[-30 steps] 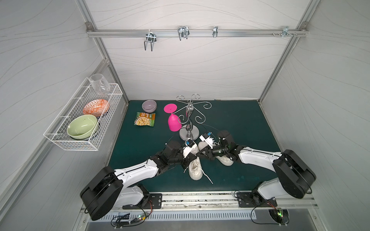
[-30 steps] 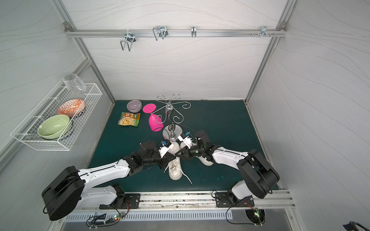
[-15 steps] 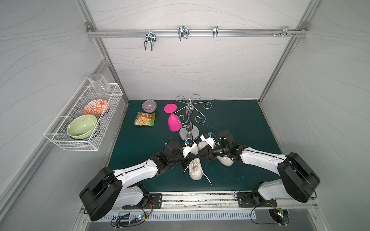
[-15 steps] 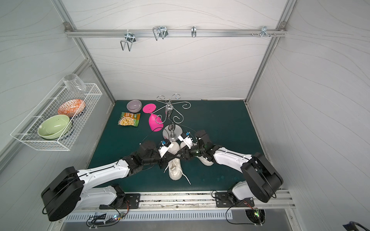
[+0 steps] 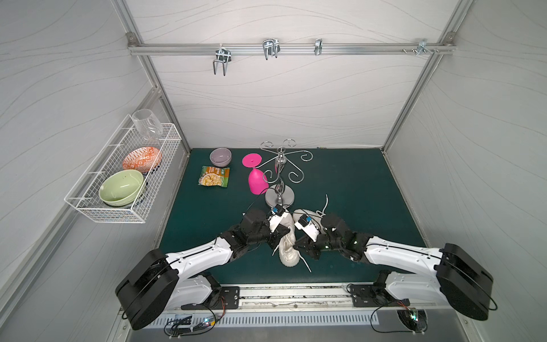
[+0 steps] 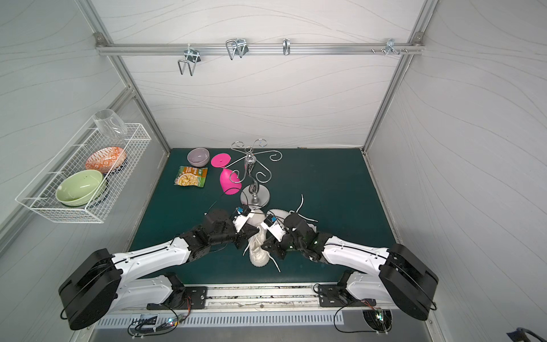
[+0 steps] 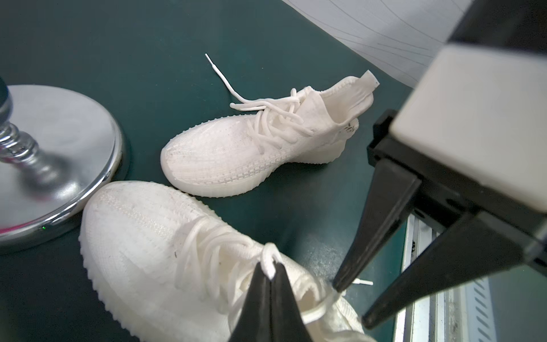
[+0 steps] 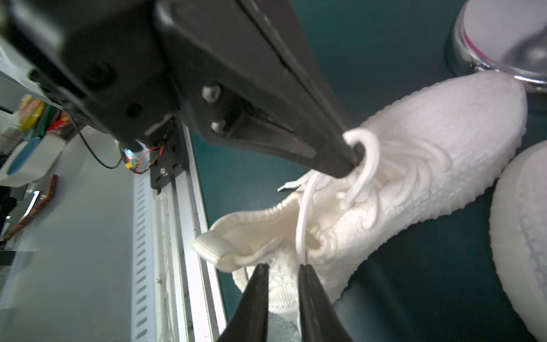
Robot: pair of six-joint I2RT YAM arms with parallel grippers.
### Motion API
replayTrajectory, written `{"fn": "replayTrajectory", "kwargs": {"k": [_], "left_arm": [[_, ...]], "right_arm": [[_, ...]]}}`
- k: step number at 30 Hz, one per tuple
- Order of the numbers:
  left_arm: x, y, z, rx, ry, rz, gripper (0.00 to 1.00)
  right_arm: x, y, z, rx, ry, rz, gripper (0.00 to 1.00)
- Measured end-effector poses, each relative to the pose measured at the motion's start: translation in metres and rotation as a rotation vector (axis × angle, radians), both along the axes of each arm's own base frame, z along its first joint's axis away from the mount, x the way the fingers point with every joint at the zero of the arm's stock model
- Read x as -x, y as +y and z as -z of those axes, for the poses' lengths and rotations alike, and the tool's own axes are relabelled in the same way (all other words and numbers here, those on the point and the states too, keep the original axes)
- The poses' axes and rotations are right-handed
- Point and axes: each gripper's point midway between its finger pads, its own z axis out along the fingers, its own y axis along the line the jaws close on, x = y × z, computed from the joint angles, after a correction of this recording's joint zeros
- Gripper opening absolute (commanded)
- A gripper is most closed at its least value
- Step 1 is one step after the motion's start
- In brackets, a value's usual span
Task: Tie the shoes
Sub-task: Cross the shoelace with the shoelace.
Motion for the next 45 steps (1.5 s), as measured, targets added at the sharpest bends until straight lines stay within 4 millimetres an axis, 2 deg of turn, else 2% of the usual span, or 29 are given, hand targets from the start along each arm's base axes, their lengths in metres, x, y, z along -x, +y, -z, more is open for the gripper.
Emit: {"fn": "replayTrajectory", "kwargs": {"k": [13,15,18,20,23,26,29,31,35,39,45], "left_arm": [[0.0,0.0,0.0,0.002,0.002,-0.002,0.0],[0.0,0.0,0.0,0.003,0.003,-0.002,0.0],[0.0,0.0,0.0,0.004,0.004,-0.004,0.0],[0.001,0.001,-0.001,0.006,0.003,-0.004,0.0],[0.002,0.002,-0.001,0.008,-0.002,-0.006,0.0],[0.003,0.004,0.0,0.008,-0.001,-0.008,0.0],[0.003,0.004,0.0,0.011,0.006,-0.013,0.0],[0.003,0.004,0.0,0.015,0.008,-0.015,0.0],[0.004,0.004,0.0,0.024,0.011,-0.019,0.0],[0.003,0.003,-0.003,0.035,0.009,-0.022,0.0],[0.002,0.003,-0.004,0.042,0.009,-0.026,0.0]], "right_arm": [[-0.002,0.001,0.019,0.084,-0.078,0.016,0.22],[-0.002,0.001,0.024,0.102,-0.084,0.014,0.18],[-0.003,0.002,0.027,0.113,-0.089,0.018,0.06],[-0.004,0.001,0.027,0.117,-0.092,0.024,0.03],[-0.004,0.0,0.024,0.114,-0.091,0.034,0.02],[-0.005,-0.004,0.01,0.087,-0.083,0.059,0.02],[-0.012,-0.009,-0.008,0.03,-0.058,0.102,0.02],[-0.022,-0.015,-0.011,0.011,-0.021,0.146,0.01],[-0.036,-0.029,0.008,0.065,0.092,0.204,0.0],[-0.036,-0.031,0.026,0.125,0.18,0.199,0.0],[-0.04,-0.03,0.031,0.151,0.234,0.203,0.0]]}}
